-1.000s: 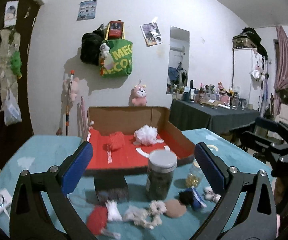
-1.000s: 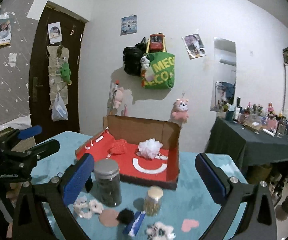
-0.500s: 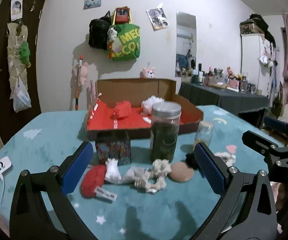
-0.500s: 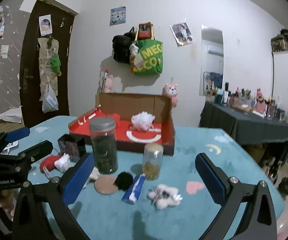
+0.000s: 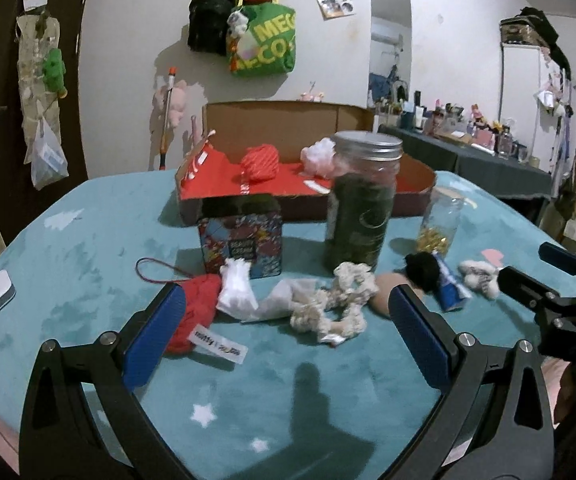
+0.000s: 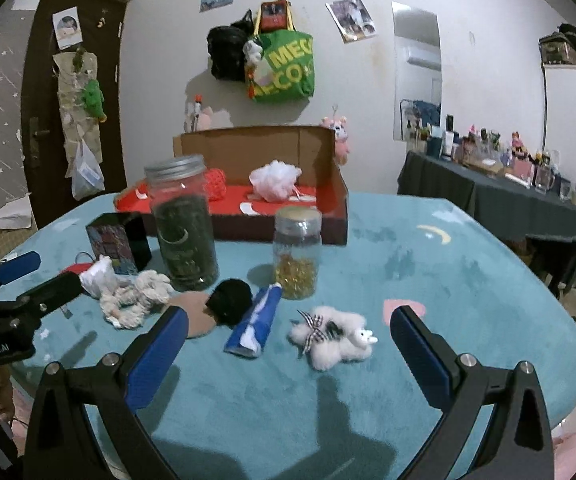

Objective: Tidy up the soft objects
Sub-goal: 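Withdraw both open tools from the box back toward the table items, then grasp the red knitted bunny sponge with the left tool while the right tool grasps the white plush bunny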

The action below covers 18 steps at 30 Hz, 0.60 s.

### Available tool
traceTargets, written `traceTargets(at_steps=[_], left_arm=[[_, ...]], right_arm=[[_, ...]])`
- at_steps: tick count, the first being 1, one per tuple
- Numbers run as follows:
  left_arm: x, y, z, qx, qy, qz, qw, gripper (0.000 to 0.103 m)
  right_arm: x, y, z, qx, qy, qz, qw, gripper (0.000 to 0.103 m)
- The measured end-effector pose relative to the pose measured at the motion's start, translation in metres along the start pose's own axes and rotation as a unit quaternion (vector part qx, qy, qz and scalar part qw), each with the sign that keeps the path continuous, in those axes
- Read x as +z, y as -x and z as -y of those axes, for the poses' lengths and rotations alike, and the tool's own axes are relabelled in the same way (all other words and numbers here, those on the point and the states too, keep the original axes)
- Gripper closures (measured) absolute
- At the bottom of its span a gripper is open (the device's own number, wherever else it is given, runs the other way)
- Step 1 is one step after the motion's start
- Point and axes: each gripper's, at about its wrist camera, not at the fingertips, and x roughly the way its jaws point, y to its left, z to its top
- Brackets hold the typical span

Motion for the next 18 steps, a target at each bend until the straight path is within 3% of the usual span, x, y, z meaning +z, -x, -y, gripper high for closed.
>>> traceTargets(at_steps=[9, 18], left_arm=[[0.000, -0.015, -0.027, 0.023, -0.003, -0.037, 0.9990, 0.000], [0.010, -0.033, -0.058, 0.018, 0.007, -0.082, 0.9964, 0.000]], right_arm=[[-0.002, -0.026, 0.018, -0.006, -0.010, -0.041, 0.999, 0.000], [-0.001, -0.051, 0.035, 0.000, -0.009, -0.089, 0.996, 0.000]])
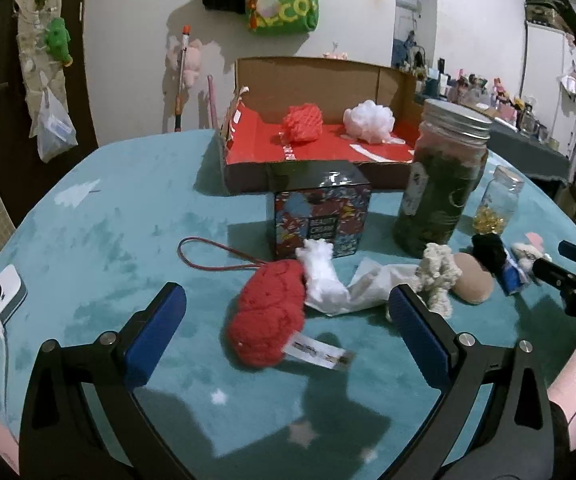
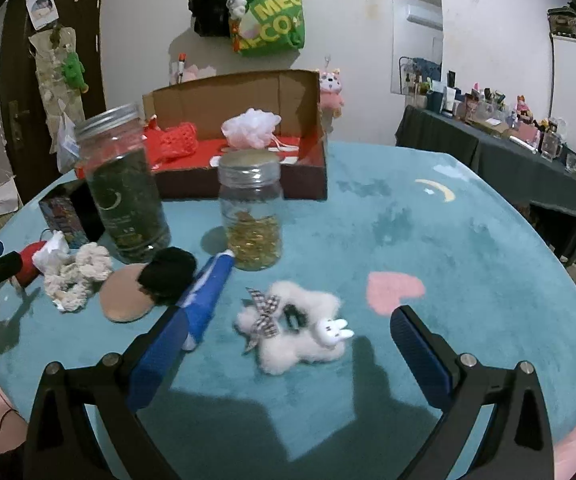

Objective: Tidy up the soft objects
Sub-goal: 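Grasp the red knitted bunny sponge with the left tool while the right tool grasps the white plush bunny, then lift both bunnies off the table and carry them toward the box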

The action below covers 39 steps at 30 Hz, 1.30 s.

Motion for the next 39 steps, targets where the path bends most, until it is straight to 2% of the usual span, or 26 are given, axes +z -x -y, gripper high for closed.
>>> traceTargets(at_steps=[4, 6, 8, 10, 11, 12, 13, 14, 15, 23, 30, 33, 34, 39], left_arm=[[0.005, -0.010, -0.004, -0.012, -0.008, -0.021, 0.9997, 0.000], [0.005, -0.015, -0.006, -0.004, -0.012, -0.034, 0.9993, 0.002], [0.003, -0.022, -0.008, 0.000, -0.016, -0.049, 0.9987, 0.006], [0.001, -0.029, -0.009, -0.001, -0.017, -0.063, 0.9979, 0.019], [-0.001, -0.034, -0.011, -0.004, -0.015, -0.070, 0.9974, 0.031], [-0.003, -0.038, -0.012, -0.009, -0.013, -0.081, 0.9966, 0.038], [-0.005, -0.042, -0.014, -0.014, -0.008, -0.089, 0.9959, 0.042], [-0.006, -0.043, -0.015, -0.014, -0.006, -0.086, 0.9962, 0.057], [-0.006, -0.041, -0.015, -0.014, -0.009, -0.079, 0.9967, 0.070], [-0.003, -0.025, -0.009, -0.001, -0.027, -0.060, 0.9979, 0.071], [0.008, -0.002, -0.010, 0.010, -0.035, -0.030, 0.9989, 0.071], [0.013, 0.011, -0.009, -0.001, -0.032, -0.017, 0.9993, 0.071], [0.014, 0.013, -0.006, -0.006, -0.036, -0.013, 0.9993, 0.071], [0.014, 0.020, 0.019, -0.052, -0.056, -0.003, 0.9970, 0.071]], right_arm=[[0.003, -0.011, 0.011, 0.015, -0.012, -0.024, 1.000, 0.000], [0.003, -0.014, 0.015, 0.023, -0.020, -0.033, 0.999, 0.001], [0.003, -0.018, 0.018, 0.030, -0.023, -0.041, 0.998, 0.008], [0.003, -0.022, 0.020, 0.041, -0.024, -0.050, 0.998, 0.015], [0.002, -0.022, 0.019, 0.046, -0.023, -0.052, 0.997, 0.021], [0.002, -0.023, 0.019, 0.049, -0.018, -0.053, 0.997, 0.024], [0.001, -0.023, 0.017, 0.048, -0.009, -0.052, 0.997, 0.032], [0.001, -0.022, 0.016, 0.054, -0.003, -0.051, 0.997, 0.049], [0.001, -0.022, 0.015, 0.062, 0.001, -0.052, 0.997, 0.049], [0.002, -0.008, 0.014, 0.076, 0.005, -0.037, 0.996, 0.062], [0.011, 0.008, 0.013, 0.089, -0.002, -0.012, 0.996, 0.066], [0.015, 0.014, 0.011, 0.107, -0.008, -0.006, 0.994, 0.070], [0.016, 0.016, 0.010, 0.111, -0.007, -0.005, 0.994, 0.078], [0.019, 0.020, -0.001, 0.129, 0.001, 0.002, 0.992, 0.078]])
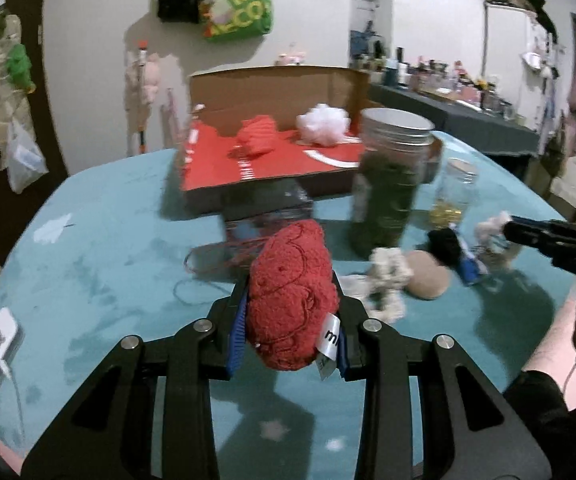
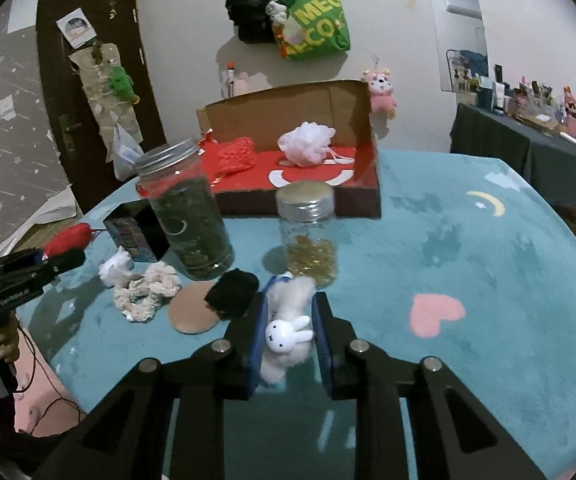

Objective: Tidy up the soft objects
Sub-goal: 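Lift both bunnies off the table and carry them toward the box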

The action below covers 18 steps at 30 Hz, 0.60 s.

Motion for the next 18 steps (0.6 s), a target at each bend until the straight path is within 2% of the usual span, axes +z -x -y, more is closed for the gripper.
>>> traceTargets(at_steps=[4, 10, 16, 17, 18], left_arm=[[0.000, -0.005, 0.014, -0.026, -0.007, -0.002, 0.9996, 0.071], [-0.003, -0.004, 0.030, -0.062, -0.015, -0.007, 0.9979, 0.071], [-0.022, -0.019, 0.056, -0.086, -0.039, -0.026, 0.9952, 0.067], [-0.027, -0.022, 0.061, -0.091, -0.046, -0.027, 0.9945, 0.057], [-0.029, -0.022, 0.066, -0.092, -0.051, -0.026, 0.9942, 0.041]], right_arm=[[-0.001, 0.001, -0.004, 0.002, 0.004, 0.005, 1.000, 0.078], [-0.001, 0.012, 0.008, 0.035, -0.032, 0.004, 0.999, 0.078], [-0.020, -0.004, 0.026, 0.013, -0.053, -0.042, 0.998, 0.078], [-0.024, -0.006, 0.027, 0.006, -0.054, -0.045, 0.998, 0.078], [-0.027, -0.006, 0.028, -0.001, -0.050, -0.043, 0.998, 0.077]])
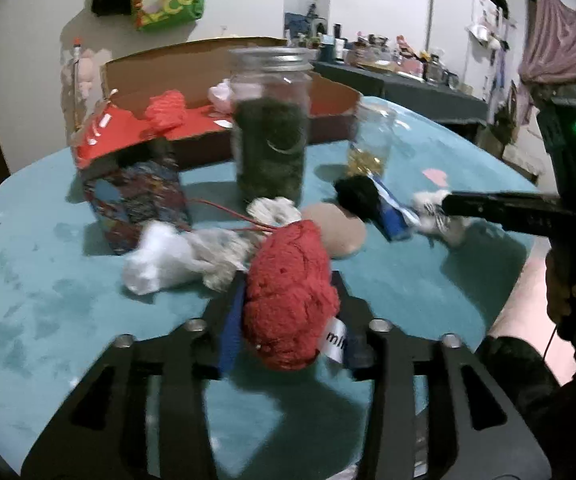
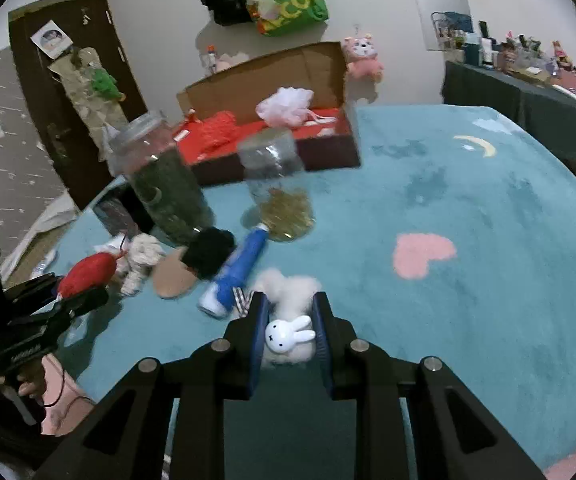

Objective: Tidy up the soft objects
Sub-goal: 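Lift both bunnies off the table and carry them toward the box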

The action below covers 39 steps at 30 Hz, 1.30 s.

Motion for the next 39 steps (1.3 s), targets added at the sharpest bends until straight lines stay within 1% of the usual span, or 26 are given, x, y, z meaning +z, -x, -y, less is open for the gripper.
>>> traceTargets(at_steps=[1, 3, 5, 7, 10, 14, 16, 18, 19, 20, 21, 23, 25, 31, 39], left_arm=[[-0.002, -0.002, 0.003, -0.002, -0.005, 0.001, 1.0000, 0.035], [-0.005, -0.004, 0.008, -0.004, -0.010, 0.006, 0.9999, 0.034], [-0.006, -0.005, 0.009, -0.004, -0.009, 0.009, 0.9999, 0.034], [-0.007, -0.008, 0.008, -0.004, -0.003, 0.001, 1.0000, 0.034], [-0.009, -0.014, 0.003, -0.003, 0.011, -0.005, 0.9999, 0.034], [-0.011, -0.015, 0.001, -0.002, 0.027, 0.004, 0.9996, 0.034], [-0.011, -0.017, 0.000, 0.003, 0.037, 0.011, 0.9992, 0.034], [-0.011, -0.018, 0.001, 0.008, 0.041, 0.017, 0.9990, 0.034], [-0.012, -0.019, 0.002, 0.012, 0.040, 0.019, 0.9989, 0.034], [-0.013, -0.020, 0.002, 0.017, 0.038, 0.022, 0.9989, 0.037], [-0.014, -0.021, 0.004, 0.022, 0.034, 0.025, 0.9989, 0.048], [-0.016, -0.021, 0.008, 0.042, 0.026, 0.035, 0.9982, 0.055], [-0.017, -0.020, 0.009, 0.049, 0.028, 0.040, 0.9976, 0.061], [-0.014, -0.012, 0.007, 0.058, 0.029, 0.056, 0.9963, 0.063], [-0.007, 0.001, 0.012, 0.069, 0.012, 0.078, 0.9945, 0.063]], right_arm=[[-0.002, 0.000, 0.000, -0.004, 0.005, 0.000, 1.000, 0.076], [-0.005, 0.000, 0.000, -0.007, 0.011, 0.002, 1.000, 0.063], [-0.007, 0.003, -0.001, -0.010, 0.020, 0.013, 1.000, 0.038], [-0.009, 0.007, -0.004, -0.017, 0.032, 0.025, 0.999, 0.028], [-0.010, 0.006, -0.008, -0.015, 0.045, 0.031, 0.998, 0.022], [-0.016, -0.006, -0.020, -0.054, 0.077, 0.034, 0.995, 0.021], [-0.020, -0.013, -0.022, -0.069, 0.083, 0.037, 0.993, 0.022], [-0.023, -0.015, -0.022, -0.072, 0.082, 0.048, 0.993, 0.028], [-0.024, -0.014, -0.021, -0.074, 0.081, 0.055, 0.992, 0.037], [-0.025, -0.014, -0.021, -0.073, 0.080, 0.059, 0.992, 0.047], [-0.025, -0.013, -0.020, -0.071, 0.077, 0.063, 0.993, 0.049], [-0.026, -0.013, -0.020, -0.070, 0.079, 0.069, 0.992, 0.051], [-0.030, -0.011, -0.023, -0.073, 0.085, 0.079, 0.991, 0.053], [-0.031, 0.000, -0.039, -0.061, 0.096, 0.110, 0.987, 0.054], [-0.025, 0.004, -0.066, -0.033, 0.117, 0.123, 0.985, 0.054]])
